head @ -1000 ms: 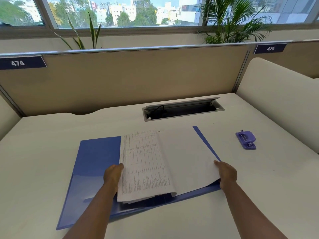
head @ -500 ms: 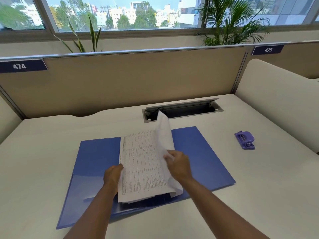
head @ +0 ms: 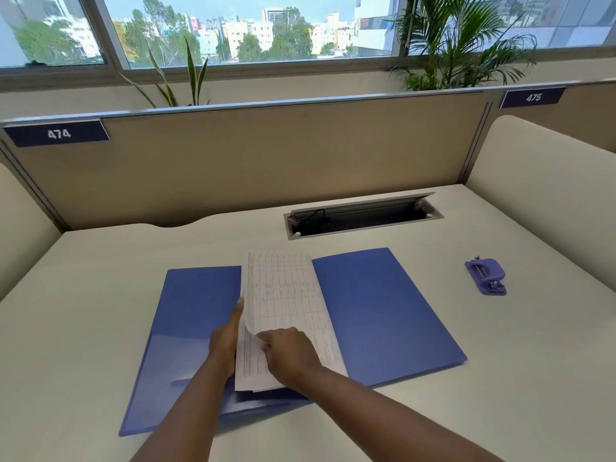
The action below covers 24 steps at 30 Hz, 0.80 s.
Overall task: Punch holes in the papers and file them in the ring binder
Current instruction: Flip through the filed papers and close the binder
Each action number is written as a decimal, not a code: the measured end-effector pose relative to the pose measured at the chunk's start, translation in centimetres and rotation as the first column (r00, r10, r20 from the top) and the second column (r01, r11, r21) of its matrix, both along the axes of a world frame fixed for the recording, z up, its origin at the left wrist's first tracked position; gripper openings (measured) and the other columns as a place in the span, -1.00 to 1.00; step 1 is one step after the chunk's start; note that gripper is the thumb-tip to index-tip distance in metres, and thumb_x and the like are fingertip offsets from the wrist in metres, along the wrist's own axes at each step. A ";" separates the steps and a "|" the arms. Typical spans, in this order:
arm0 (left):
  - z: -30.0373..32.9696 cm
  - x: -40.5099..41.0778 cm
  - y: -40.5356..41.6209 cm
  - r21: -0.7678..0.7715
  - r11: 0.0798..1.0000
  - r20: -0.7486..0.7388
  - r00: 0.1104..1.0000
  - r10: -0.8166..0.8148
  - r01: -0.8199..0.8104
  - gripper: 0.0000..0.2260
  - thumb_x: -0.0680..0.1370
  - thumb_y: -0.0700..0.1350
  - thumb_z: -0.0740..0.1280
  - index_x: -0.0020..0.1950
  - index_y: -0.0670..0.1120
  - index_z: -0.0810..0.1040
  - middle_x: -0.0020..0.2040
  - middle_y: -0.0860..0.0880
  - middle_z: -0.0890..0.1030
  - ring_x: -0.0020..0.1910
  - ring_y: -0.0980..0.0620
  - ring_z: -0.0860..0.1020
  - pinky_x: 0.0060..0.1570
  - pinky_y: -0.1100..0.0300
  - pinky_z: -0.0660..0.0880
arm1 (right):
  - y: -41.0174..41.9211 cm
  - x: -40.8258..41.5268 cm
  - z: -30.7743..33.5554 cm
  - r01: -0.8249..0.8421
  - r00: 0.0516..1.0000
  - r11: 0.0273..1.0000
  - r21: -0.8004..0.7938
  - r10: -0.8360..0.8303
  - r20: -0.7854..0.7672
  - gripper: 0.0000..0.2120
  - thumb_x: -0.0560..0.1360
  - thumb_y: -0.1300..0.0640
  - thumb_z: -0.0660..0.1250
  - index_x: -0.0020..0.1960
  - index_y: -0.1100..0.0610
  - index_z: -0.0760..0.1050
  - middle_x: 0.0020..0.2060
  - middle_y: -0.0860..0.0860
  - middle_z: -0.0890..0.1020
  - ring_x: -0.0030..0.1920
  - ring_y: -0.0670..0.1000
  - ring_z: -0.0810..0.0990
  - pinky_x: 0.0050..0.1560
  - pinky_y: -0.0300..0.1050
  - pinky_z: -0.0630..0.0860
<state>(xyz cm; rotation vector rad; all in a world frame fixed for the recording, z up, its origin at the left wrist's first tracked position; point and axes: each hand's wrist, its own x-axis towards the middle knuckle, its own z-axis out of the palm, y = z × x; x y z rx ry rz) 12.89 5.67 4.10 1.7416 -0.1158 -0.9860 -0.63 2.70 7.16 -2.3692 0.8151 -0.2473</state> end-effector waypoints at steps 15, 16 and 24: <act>-1.2 -0.1 0.4 0.064 0.998 0.004 1.000 0.011 -0.011 -0.77 0.58 -0.14 0.25 -0.26 -0.16 0.50 -0.18 -0.16 0.56 -0.05 -0.19 0.54 0.13 -0.16 0.49 | -4.0 -4.9 -4.5 0.165 0.953 0.984 0.060 -0.143 -0.269 0.00 0.25 -0.52 -0.18 0.51 0.02 -0.30 0.49 0.11 -0.34 0.52 0.14 -0.26 0.49 0.10 -0.22; -1.4 -0.1 0.4 0.063 0.998 0.014 1.000 0.016 -0.017 -0.78 0.58 -0.14 0.24 -0.25 -0.15 0.50 -0.15 -0.17 0.56 -0.04 -0.20 0.54 0.14 -0.16 0.49 | -4.0 -4.9 -4.8 0.145 0.946 0.988 0.049 -0.124 -0.299 -0.07 0.37 -0.44 0.00 0.50 0.02 -0.32 0.49 0.12 -0.35 0.52 0.15 -0.26 0.49 0.11 -0.23; -2.3 0.0 0.2 0.093 0.995 0.163 0.987 0.018 -0.033 -0.82 0.52 -0.18 0.32 -0.25 -0.12 0.38 -0.07 -0.25 0.56 -0.12 -0.17 0.53 0.04 -0.15 0.52 | -4.5 -4.9 -5.5 0.110 0.941 0.994 0.028 -0.095 -0.325 -0.11 0.48 -0.21 0.21 0.50 0.01 -0.35 0.48 0.12 -0.37 0.52 0.13 -0.25 0.48 0.12 -0.23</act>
